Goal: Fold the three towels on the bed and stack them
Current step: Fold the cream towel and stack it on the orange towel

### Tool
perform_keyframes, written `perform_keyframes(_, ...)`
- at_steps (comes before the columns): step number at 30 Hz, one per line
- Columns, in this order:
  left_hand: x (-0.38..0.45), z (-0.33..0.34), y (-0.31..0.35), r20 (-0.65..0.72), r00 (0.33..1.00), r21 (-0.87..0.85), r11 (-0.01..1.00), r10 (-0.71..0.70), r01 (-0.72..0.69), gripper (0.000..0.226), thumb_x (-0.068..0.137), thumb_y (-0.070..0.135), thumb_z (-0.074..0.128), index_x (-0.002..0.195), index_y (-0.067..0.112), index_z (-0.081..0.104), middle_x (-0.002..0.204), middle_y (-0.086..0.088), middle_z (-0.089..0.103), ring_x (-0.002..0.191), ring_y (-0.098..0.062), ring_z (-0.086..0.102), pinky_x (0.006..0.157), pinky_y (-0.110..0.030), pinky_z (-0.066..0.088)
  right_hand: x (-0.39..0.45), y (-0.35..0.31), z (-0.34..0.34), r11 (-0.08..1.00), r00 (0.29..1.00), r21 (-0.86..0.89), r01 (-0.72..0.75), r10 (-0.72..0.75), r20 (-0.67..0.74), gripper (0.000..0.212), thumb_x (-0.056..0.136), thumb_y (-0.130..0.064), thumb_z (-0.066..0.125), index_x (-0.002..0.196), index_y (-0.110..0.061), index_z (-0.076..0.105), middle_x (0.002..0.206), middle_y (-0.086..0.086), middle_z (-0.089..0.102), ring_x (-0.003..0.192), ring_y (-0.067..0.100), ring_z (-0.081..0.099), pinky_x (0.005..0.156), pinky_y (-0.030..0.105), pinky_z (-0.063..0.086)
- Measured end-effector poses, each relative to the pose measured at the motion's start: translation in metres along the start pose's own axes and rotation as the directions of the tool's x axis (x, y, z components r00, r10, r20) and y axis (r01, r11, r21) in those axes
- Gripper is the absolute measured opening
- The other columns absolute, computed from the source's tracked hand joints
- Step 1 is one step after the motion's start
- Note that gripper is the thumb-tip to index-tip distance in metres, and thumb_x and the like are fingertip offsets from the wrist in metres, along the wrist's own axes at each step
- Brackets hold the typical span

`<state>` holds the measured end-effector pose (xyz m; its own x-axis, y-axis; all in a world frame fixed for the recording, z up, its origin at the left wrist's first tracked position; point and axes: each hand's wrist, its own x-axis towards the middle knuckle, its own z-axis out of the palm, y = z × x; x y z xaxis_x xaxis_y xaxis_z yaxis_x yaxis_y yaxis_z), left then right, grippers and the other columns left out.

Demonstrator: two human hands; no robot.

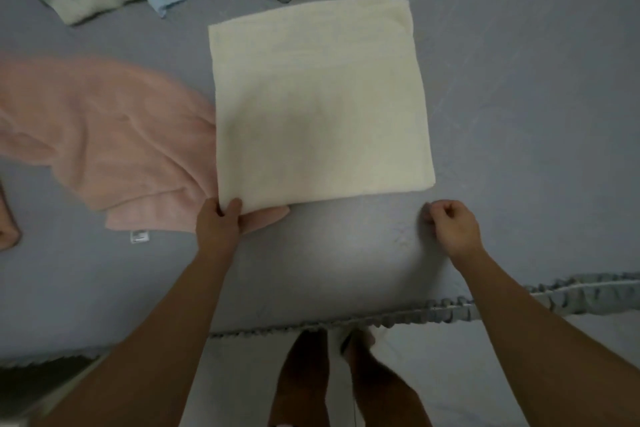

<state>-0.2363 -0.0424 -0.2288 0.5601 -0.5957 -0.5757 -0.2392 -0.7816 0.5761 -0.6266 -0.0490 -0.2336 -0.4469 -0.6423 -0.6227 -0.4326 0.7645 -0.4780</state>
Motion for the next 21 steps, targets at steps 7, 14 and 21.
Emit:
perform_keyframes(7,-0.001,0.001,-0.016,0.009,1.0,-0.18,0.983,0.028,-0.026,0.012,0.091,0.023,0.065,0.083,0.016,0.059,0.078,-0.009,0.061,0.06,-0.021,0.06,0.053,-0.03,0.055,0.041,-0.055,0.022,0.983,0.986,0.086,0.164,-0.162,-0.027,0.026,0.083,-0.032,0.061,0.093,-0.009,0.067,0.089,0.012,0.067,0.082,0.028,0.063,0.076,0.041,0.052)
perform_keyframes(14,-0.09,-0.007,-0.073,0.107,0.972,-0.304,0.924,-0.21,0.233,0.019,0.095,0.022,0.056,0.107,0.009,0.057,0.083,-0.008,0.057,0.065,-0.021,0.056,0.053,-0.03,0.051,-0.042,0.057,-0.014,1.0,0.991,0.016,0.003,-0.005,0.135,0.016,0.089,-0.027,0.059,0.095,-0.012,0.061,0.097,0.015,0.066,0.079,0.027,0.06,0.068,0.035,0.049)
perform_keyframes(21,-0.183,-0.026,-0.126,0.306,0.843,-0.24,0.82,-0.443,0.519,0.012,0.093,0.018,0.047,0.098,0.015,0.057,0.082,-0.011,0.062,0.068,-0.027,0.059,0.059,-0.03,0.045,-0.095,0.116,-0.046,0.941,0.915,0.195,-0.276,0.196,0.352,0.017,0.094,-0.015,0.053,0.108,-0.008,0.06,0.091,0.005,0.062,0.082,0.027,0.059,0.066,0.044,0.055)
